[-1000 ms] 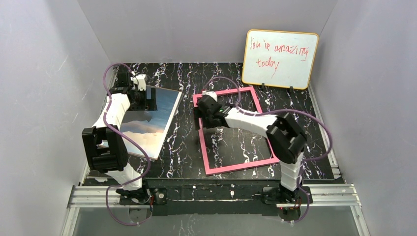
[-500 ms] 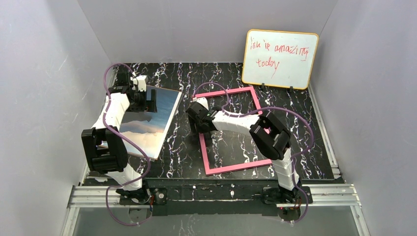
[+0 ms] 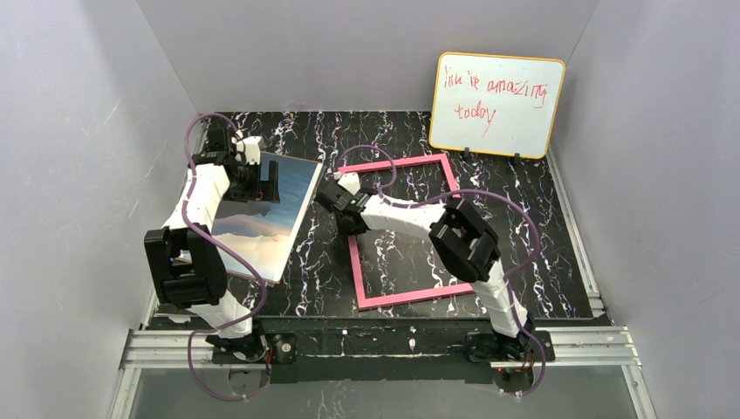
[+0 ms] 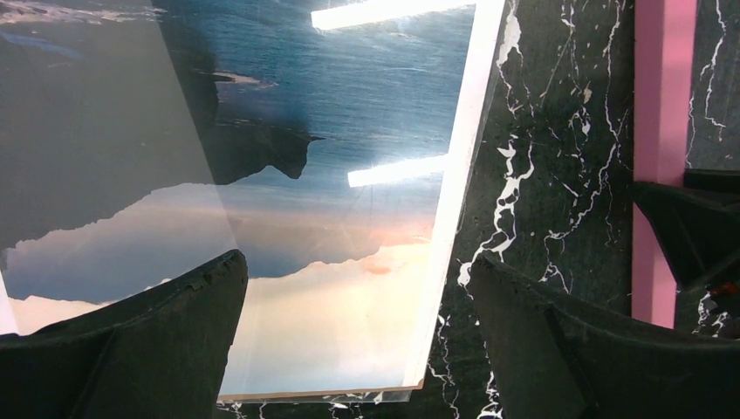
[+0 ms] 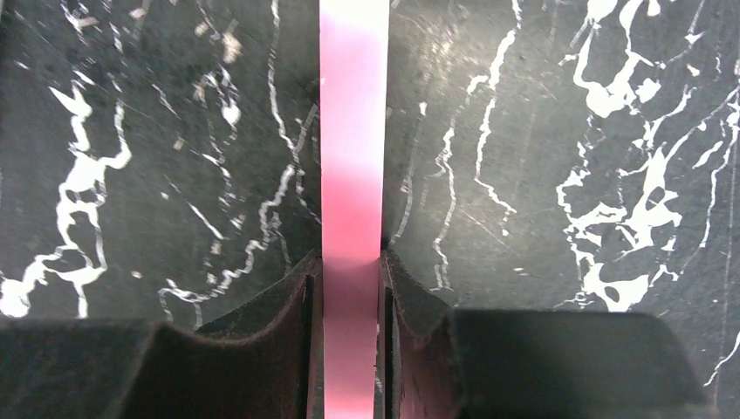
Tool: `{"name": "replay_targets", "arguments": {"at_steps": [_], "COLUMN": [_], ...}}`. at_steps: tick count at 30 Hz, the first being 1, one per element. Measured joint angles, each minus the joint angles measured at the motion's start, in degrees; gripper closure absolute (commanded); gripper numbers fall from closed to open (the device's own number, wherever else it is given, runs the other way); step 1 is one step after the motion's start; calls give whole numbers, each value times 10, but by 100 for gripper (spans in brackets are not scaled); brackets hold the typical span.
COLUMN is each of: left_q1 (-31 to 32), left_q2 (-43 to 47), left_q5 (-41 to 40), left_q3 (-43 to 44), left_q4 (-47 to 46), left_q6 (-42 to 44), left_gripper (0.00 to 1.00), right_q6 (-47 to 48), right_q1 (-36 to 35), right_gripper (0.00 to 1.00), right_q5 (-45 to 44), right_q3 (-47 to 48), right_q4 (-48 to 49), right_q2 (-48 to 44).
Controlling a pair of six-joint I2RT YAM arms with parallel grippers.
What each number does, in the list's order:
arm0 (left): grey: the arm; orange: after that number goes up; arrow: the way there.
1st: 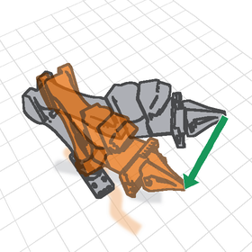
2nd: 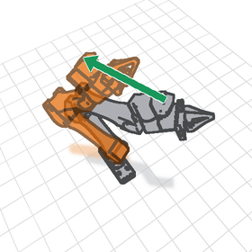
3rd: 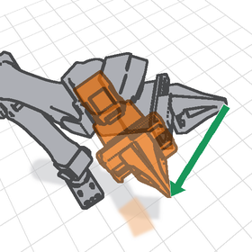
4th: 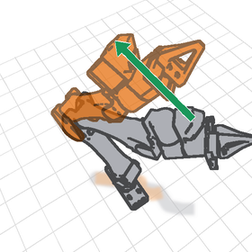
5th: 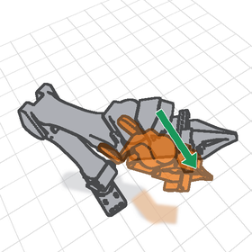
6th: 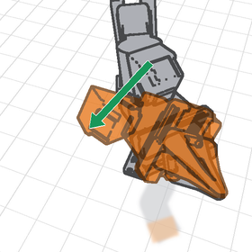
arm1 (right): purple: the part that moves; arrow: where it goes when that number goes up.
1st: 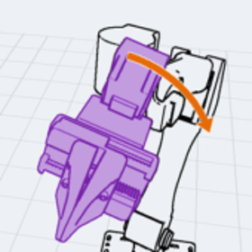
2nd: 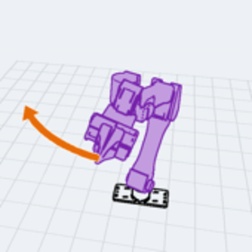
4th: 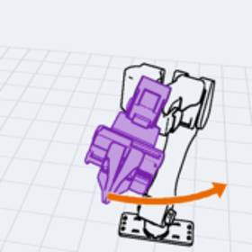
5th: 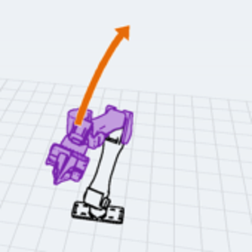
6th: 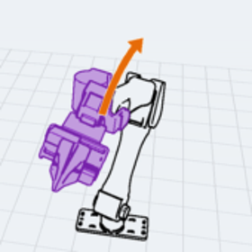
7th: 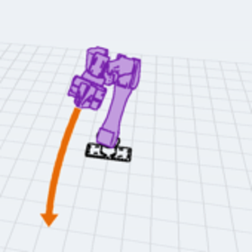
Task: Put the photo into the frame
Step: Turn over the photo frame at the center of the board.
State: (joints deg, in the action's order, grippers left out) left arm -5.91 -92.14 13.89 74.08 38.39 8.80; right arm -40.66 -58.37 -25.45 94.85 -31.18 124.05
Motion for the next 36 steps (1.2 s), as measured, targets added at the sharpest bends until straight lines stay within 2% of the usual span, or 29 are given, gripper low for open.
{"name": "replay_targets", "arguments": {"at_steps": [7,13,17,29,31,36], "left_q1": [0,0,-6,-32,-32,-32], "left_q2": [0,-4,-9,-11,-11,-11], "left_q5": [5,11,29,89,95,106], "left_q3": [20,56,93,166,170,176], "left_q4": [16,50,72,110,111,110], "left_q6": [2,0,-8,-40,-45,-64], "left_gripper": [2,2,2,2,2,2], "right_q6": [-37,-76,-103,-186,-200,-265], "right_q1": [-3,-5,-5,23,32,58], "right_gripper": [91,92,92,97,97,97], "right_q5": [34,91,136,258,276,335], "right_q3": [148,266,308,294,278,170], "right_q4": [-75,-85,-80,30,53,150], "right_q2": [35,28,10,-82,-94,-131]}}
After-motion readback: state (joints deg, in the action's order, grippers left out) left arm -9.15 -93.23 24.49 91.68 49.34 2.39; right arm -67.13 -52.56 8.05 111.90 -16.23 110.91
